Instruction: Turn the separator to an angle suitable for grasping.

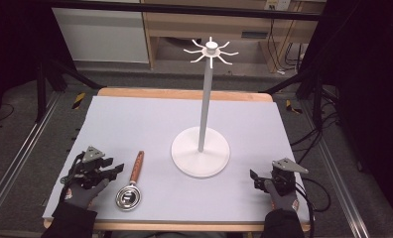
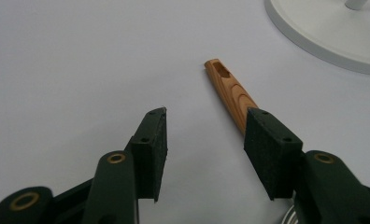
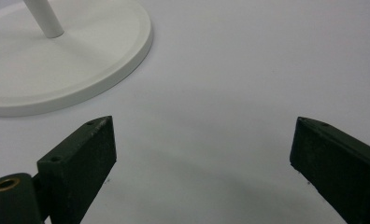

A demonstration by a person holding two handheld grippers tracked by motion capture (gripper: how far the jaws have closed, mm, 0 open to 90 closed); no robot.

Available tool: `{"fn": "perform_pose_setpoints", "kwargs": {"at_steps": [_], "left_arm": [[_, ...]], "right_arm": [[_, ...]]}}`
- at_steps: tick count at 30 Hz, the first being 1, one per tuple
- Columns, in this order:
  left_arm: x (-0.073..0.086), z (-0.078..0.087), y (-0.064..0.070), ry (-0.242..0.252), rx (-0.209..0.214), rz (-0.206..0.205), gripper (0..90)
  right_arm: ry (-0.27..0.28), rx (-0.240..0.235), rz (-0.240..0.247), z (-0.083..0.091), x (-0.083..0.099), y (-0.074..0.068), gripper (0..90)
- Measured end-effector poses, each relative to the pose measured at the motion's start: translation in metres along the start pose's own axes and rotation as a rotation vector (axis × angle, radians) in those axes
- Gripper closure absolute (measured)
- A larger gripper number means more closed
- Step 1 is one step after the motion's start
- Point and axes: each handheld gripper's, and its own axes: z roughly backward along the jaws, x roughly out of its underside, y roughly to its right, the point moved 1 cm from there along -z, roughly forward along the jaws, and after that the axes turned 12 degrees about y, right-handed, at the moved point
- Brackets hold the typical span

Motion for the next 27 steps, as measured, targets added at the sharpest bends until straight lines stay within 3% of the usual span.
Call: {"fn": "perform_pose_setpoints", "kwargs": {"at_steps": [5, 27], "left_arm": [[-0.001, -0.005, 0.013, -0.038, 0.017, -0.022, 51.2], [0.002, -0.033, 0.041, -0.15, 0.042, -0.057, 51.0]], "right_arm": [[-0.007, -0.004, -0.002, -0.001, 0.0, -0.001, 7.5], [-0.033, 0.0, 0.009, -0.004, 0.002, 0.0, 7.4]]}}
